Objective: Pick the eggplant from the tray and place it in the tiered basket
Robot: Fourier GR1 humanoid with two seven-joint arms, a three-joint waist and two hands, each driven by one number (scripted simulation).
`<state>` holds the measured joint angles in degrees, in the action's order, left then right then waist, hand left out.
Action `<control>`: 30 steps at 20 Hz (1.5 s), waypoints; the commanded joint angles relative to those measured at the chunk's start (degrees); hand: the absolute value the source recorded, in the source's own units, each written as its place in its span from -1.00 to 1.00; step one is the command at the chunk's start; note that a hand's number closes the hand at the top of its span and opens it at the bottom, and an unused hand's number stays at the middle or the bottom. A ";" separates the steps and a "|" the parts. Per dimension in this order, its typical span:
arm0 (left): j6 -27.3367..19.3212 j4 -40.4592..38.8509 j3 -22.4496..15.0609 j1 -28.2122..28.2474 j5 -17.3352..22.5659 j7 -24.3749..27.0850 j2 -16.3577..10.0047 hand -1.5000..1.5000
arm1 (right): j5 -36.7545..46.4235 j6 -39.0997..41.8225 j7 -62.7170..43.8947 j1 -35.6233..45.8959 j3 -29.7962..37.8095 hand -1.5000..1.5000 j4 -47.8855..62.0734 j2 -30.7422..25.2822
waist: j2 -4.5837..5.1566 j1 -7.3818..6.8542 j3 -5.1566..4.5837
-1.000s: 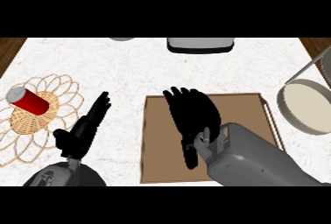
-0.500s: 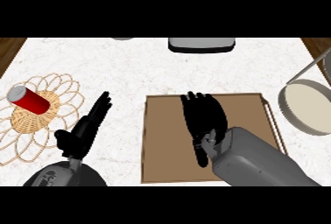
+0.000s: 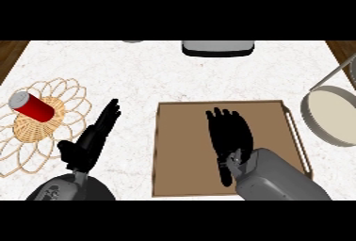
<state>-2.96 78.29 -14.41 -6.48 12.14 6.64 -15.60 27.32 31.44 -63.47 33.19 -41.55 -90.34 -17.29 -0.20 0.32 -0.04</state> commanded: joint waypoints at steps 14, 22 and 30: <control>0.63 -5.44 2.30 -2.08 -3.99 2.15 3.70 0.00 | 11.22 2.93 1.51 -9.72 5.85 -1.00 2.74 1.93 | 0.22 -0.21 0.02; 2.45 -2.40 3.84 -1.62 -3.93 -0.80 4.39 0.00 | 18.33 -5.41 12.85 -13.37 7.91 1.00 4.00 5.06 | 0.24 -0.31 0.04; 2.89 -3.74 3.26 -0.72 -7.55 0.49 7.26 0.00 | 23.37 -4.28 19.71 -8.29 11.64 1.00 10.03 8.51 | 0.27 -0.57 0.03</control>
<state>0.38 76.99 -10.15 -6.92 6.35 5.89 -10.92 50.02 27.03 -46.69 20.65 -32.41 -85.43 -11.49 -0.32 0.00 -0.29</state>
